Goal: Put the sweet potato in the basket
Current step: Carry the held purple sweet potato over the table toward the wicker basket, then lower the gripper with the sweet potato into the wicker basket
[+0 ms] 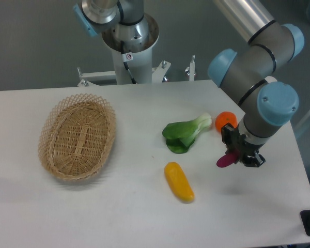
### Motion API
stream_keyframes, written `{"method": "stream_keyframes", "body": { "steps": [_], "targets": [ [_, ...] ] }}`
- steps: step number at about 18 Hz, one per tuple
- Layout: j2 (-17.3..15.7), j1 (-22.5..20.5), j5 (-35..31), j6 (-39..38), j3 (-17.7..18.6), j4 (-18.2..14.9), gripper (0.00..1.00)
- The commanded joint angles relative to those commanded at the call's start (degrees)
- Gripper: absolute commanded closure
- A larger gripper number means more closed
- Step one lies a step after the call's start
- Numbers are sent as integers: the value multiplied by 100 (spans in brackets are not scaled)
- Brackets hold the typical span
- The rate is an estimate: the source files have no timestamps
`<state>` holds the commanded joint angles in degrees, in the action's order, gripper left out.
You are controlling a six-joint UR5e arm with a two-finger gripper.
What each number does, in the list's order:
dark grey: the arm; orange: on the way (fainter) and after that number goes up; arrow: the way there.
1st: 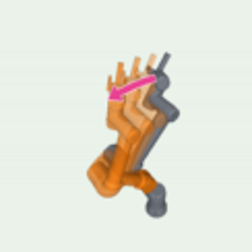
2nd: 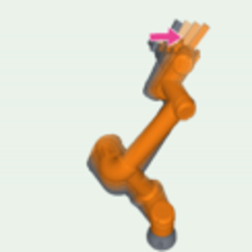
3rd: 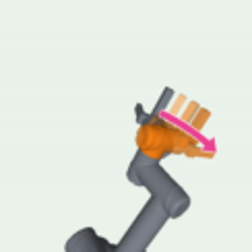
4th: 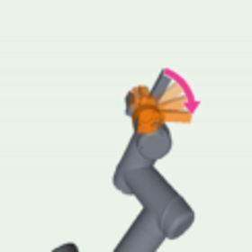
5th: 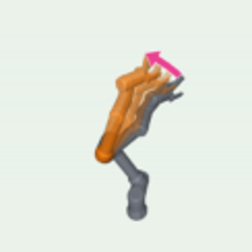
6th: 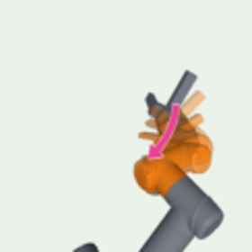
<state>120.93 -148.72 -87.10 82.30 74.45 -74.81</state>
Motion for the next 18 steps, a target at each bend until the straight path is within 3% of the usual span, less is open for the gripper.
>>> {"method": "stream_keyframes", "body": {
  "steps": [2,7,10,14,18],
  "targets": [
    [0,142,70,-197,61,291,94],
    [-96,168,53,-206,271,371,94],
    [-543,518,62,-285,780,362,94],
    [-1448,1160,254,-705,1623,345,94],
    [-1959,1942,360,-1074,2214,345,94]
  ]
}}
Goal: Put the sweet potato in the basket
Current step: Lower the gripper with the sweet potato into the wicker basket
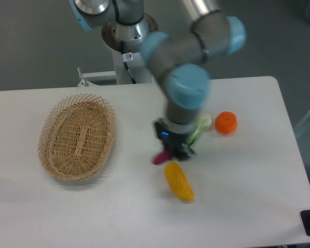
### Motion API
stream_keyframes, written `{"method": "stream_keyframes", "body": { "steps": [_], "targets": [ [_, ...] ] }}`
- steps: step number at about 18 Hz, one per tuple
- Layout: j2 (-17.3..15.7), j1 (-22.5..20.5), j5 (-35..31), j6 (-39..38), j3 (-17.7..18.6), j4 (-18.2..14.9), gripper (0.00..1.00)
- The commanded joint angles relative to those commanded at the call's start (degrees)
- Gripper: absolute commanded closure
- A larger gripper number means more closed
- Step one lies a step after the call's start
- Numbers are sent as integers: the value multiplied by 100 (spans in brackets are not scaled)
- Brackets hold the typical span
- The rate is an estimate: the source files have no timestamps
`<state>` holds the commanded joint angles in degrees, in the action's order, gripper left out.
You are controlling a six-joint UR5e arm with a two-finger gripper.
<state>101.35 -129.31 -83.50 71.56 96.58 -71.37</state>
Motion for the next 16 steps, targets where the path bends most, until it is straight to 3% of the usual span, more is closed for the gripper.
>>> {"method": "stream_keyframes", "body": {
  "steps": [2,11,16],
  "targets": [
    [-44,317,0,-142,150,0,94],
    [-133,951,-17,-405,589,61,94],
    [359,1381,-79,-932,669,483,89]
  ]
}}
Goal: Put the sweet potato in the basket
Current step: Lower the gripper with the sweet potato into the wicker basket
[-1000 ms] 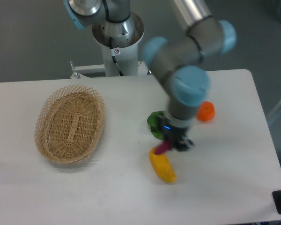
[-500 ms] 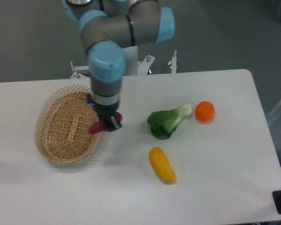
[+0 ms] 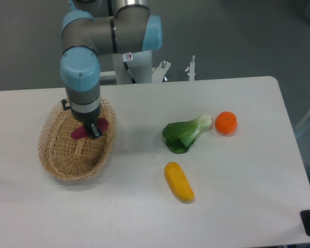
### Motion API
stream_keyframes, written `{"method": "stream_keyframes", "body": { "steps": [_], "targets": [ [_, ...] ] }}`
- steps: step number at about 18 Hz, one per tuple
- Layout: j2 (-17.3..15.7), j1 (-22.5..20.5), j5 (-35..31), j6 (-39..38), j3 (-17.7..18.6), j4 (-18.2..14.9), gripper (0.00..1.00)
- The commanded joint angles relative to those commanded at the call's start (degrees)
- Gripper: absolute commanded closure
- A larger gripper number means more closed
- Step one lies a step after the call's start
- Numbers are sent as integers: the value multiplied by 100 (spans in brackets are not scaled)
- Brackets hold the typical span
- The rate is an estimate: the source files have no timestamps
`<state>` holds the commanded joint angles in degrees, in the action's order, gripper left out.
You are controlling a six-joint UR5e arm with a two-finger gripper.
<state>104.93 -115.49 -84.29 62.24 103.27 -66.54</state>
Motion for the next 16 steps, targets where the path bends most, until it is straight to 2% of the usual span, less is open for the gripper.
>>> {"method": "stream_keyframes", "body": {
  "steps": [11,16],
  "targets": [
    [150,71,0,-115,351,27,84],
    [413,150,18,-150,448,483,80]
  ]
}}
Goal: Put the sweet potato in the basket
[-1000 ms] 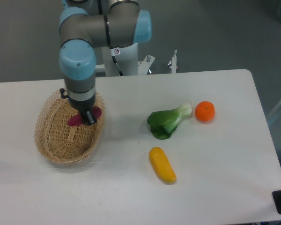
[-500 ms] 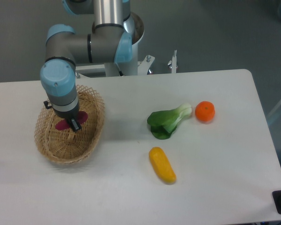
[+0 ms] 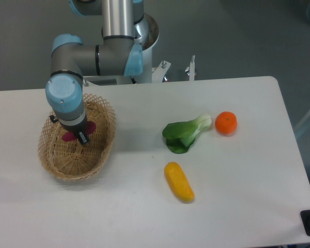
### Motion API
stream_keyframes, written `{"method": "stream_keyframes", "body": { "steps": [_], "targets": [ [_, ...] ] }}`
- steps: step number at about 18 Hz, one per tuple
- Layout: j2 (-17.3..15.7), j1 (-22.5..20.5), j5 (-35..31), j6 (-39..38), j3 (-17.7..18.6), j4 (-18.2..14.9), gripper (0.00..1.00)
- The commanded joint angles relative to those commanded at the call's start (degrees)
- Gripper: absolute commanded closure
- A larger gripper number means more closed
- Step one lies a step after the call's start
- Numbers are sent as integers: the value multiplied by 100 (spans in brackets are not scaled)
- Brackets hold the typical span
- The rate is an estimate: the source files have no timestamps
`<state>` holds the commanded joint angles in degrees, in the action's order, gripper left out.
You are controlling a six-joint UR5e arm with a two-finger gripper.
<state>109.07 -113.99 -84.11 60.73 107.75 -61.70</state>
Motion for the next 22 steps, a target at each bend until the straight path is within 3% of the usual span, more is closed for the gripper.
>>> {"method": "stream_keyframes", "body": {
  "steps": [4,5,7,8,13,16,20,22],
  "targets": [
    [9,0,9,-158,26,53,75],
    [18,0,9,-158,18,45,67],
    [1,0,0,-141,18,62,28],
    [1,0,-9,-149,9,53,15],
    [-236,-149,-44,-141,-61,44,0],
    [-289,-570,-70,-88,-359,45,0],
    [-378,-1028,-790,113,-842,36,0],
    [-334,-1334,-800,341,-1019,27,0]
  ]
}}
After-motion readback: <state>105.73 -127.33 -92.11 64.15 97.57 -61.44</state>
